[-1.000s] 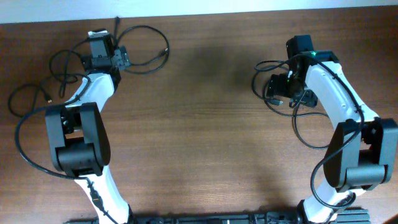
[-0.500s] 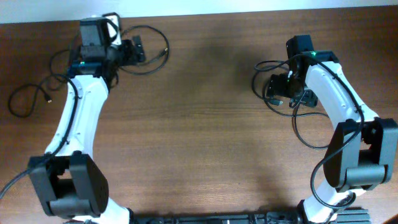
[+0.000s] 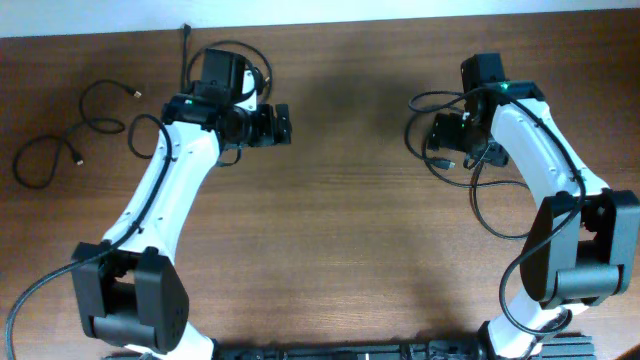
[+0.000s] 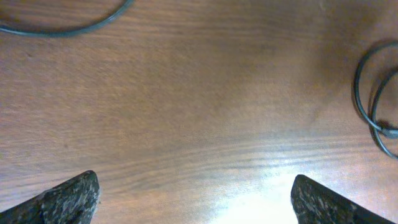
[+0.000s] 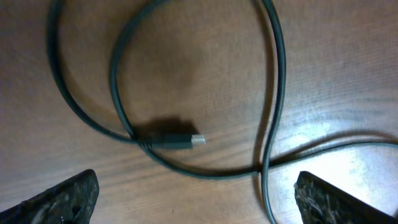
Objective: Untangle cables
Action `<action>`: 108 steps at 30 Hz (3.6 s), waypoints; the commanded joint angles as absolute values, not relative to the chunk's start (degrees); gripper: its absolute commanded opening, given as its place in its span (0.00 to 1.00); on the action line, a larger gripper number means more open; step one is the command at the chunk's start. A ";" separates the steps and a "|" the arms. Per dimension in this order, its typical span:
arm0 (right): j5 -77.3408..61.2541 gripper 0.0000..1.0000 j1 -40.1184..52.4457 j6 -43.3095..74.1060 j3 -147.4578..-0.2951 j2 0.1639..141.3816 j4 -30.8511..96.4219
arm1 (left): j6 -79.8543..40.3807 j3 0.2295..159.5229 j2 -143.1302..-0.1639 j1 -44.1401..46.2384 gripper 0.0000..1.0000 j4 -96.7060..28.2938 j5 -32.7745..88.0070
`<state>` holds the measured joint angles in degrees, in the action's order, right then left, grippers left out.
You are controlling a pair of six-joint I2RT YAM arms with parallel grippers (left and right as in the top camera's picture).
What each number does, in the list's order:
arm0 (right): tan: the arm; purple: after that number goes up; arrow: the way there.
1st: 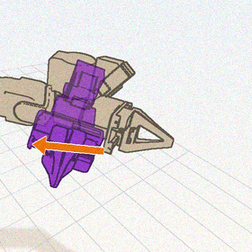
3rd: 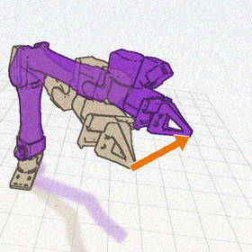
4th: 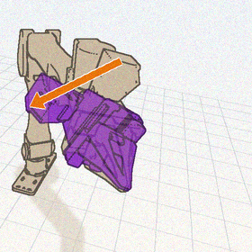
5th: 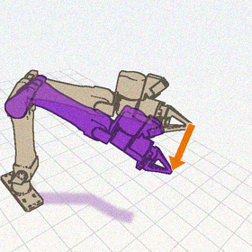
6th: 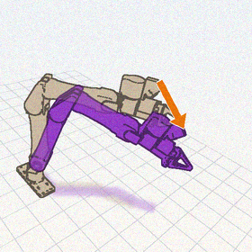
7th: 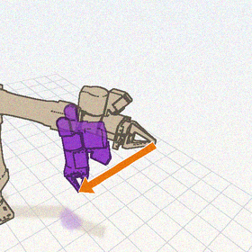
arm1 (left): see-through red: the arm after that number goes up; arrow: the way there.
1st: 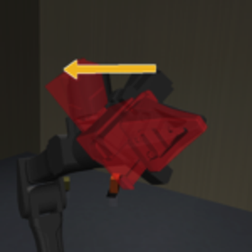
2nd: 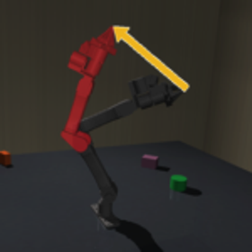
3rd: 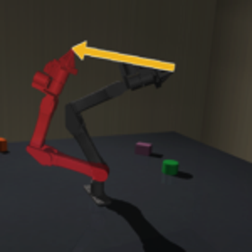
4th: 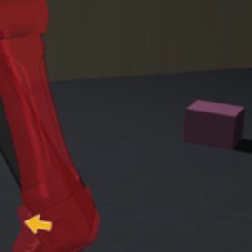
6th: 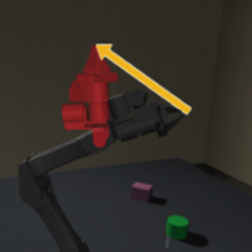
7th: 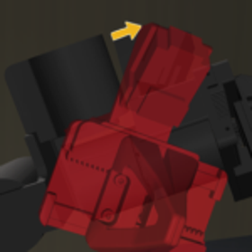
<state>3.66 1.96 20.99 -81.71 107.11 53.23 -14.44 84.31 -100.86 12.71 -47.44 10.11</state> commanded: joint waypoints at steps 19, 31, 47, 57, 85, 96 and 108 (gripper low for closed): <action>-35.33 0.95 1.96 21.50 -81.65 107.09 52.47 | -16.97 84.38 -101.23 15.35 0.99 -47.90 10.76; -40.05 0.86 -3.31 19.75 -81.65 92.99 58.92 | -17.39 84.38 -101.23 15.42 0.99 -47.40 10.81; -36.77 0.85 -3.31 20.01 -81.62 73.28 64.51 | -20.12 84.38 -101.25 27.53 0.99 -37.71 4.34; -29.26 0.85 -3.53 26.61 -81.62 72.38 64.51 | -20.10 84.38 -102.72 32.53 0.99 -30.98 2.63; -20.03 0.86 -3.40 26.68 -81.54 72.49 67.46 | -14.44 84.38 -117.75 40.56 0.99 -13.56 4.69; -17.82 0.86 -3.40 26.68 -81.54 73.60 68.01 | -14.44 84.38 -117.75 40.99 0.99 -13.82 4.71; -15.77 0.86 -3.40 27.55 -81.52 73.60 67.96 | -8.71 84.38 -117.62 41.01 0.99 -15.94 5.43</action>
<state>-16.95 -3.44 27.05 -81.52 73.45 67.99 -11.55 84.23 -116.81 41.01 -16.82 4.32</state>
